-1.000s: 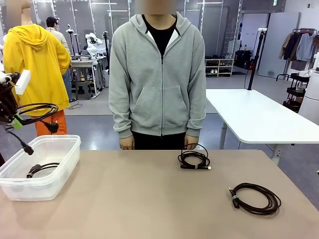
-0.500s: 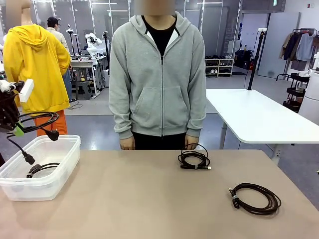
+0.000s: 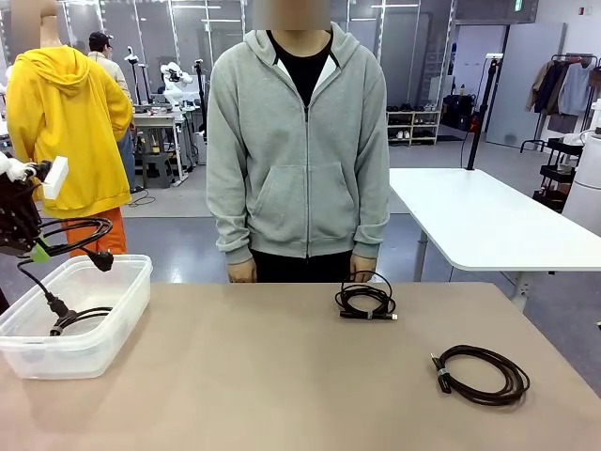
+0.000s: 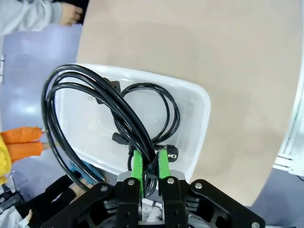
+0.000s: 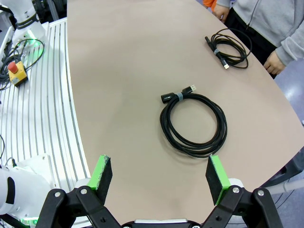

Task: Organize and store the cables.
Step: Place the Power Cable into the Organizing box.

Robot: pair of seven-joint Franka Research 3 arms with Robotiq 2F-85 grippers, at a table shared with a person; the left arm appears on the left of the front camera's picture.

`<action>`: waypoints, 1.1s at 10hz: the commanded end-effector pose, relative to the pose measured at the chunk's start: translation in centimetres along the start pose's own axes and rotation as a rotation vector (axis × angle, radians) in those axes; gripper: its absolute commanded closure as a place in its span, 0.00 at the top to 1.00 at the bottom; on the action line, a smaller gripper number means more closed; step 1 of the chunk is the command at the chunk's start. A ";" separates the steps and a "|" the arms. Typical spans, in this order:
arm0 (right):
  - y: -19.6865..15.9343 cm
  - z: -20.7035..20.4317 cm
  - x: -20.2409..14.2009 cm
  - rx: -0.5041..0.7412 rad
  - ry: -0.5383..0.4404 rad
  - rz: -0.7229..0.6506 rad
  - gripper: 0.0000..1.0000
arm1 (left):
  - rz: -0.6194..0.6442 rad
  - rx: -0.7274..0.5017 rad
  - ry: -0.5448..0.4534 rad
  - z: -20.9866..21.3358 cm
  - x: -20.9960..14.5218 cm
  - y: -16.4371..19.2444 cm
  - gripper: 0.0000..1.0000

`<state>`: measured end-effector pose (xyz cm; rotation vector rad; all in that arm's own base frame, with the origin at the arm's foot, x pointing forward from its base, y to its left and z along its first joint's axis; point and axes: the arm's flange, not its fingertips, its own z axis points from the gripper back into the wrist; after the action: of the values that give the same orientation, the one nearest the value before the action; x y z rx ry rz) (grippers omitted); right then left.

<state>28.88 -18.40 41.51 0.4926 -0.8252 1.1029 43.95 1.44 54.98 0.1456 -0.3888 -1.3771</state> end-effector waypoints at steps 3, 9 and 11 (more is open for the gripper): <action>0.0 0.1 0.0 -0.004 -0.020 0.018 1.00 | -0.026 0.044 0.031 -3.5 -0.8 2.7 0.15; 0.0 0.1 0.0 -0.004 -0.020 0.018 1.00 | 0.041 -0.088 0.041 -12.8 -4.7 1.8 0.15; 0.0 0.1 0.0 -0.004 -0.020 0.018 1.00 | 0.041 -0.135 0.008 -15.1 -5.1 1.1 0.15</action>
<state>28.88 -18.40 41.51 0.4926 -0.8252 1.1027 49.23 4.33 40.56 0.0535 -0.2606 -1.3429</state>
